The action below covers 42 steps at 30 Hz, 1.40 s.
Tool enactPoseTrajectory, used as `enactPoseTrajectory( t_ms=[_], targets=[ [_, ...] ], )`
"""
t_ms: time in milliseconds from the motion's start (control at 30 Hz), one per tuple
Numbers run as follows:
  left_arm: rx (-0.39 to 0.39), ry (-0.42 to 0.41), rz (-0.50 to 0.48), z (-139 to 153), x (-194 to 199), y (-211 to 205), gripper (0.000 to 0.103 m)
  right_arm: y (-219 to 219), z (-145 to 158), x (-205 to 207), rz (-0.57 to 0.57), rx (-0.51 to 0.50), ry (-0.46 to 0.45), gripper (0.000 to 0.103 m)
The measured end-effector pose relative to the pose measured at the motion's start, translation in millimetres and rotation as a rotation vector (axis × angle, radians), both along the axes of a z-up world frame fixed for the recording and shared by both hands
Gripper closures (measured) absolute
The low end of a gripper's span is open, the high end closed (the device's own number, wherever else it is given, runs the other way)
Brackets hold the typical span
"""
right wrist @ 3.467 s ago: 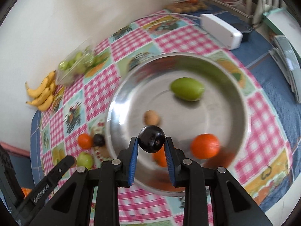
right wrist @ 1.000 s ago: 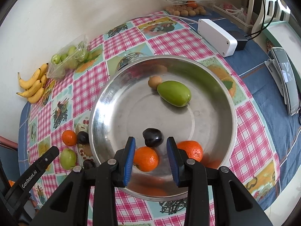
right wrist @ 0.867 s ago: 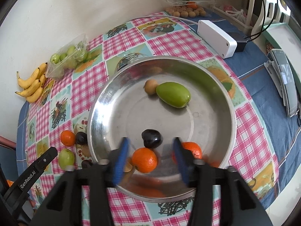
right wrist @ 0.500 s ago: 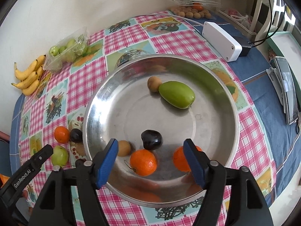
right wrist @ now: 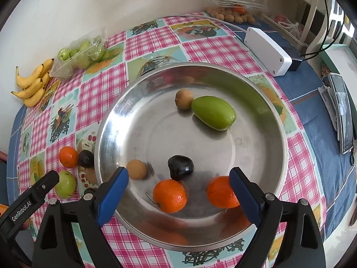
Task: Organize fruits
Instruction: 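Move both open tools from the bowl back to the loose fruit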
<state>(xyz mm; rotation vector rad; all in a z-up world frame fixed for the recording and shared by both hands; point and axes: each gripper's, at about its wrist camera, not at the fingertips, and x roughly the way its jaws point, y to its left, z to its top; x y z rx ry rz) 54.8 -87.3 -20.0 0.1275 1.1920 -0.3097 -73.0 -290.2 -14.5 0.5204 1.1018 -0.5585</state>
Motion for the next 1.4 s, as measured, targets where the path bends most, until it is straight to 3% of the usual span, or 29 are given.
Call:
enactPoseTrajectory(
  t_ms=[100, 600, 967, 1200, 1400],
  targets=[
    [0.008, -0.001, 0.009, -2.5, 1.8, 2.0, 0.0, 1.3, -0.6, 0.7, 0.009, -0.012, 0.006, 0.001],
    [0.014, 0.012, 0.018, -5.4, 4.7, 5.7, 0.0, 4.0, -0.2, 2.0, 0.049, -0.039, -0.013, 0.001],
    [-0.042, -0.004, 0.065, 3.6, 15.1, 26.1, 0.0, 22.0, 11.0, 9.6, 0.116, -0.04, -0.072, 0.001],
    [-0.084, -0.015, 0.126, 10.0, 28.4, 55.0, 0.0, 51.1, 19.6, 27.3, 0.182, 0.037, -0.149, 0.001],
    [-0.107, -0.027, 0.153, 14.2, 35.6, 75.2, 0.0, 86.9, 21.6, 46.5, 0.266, 0.049, -0.144, 0.001]
  ],
)
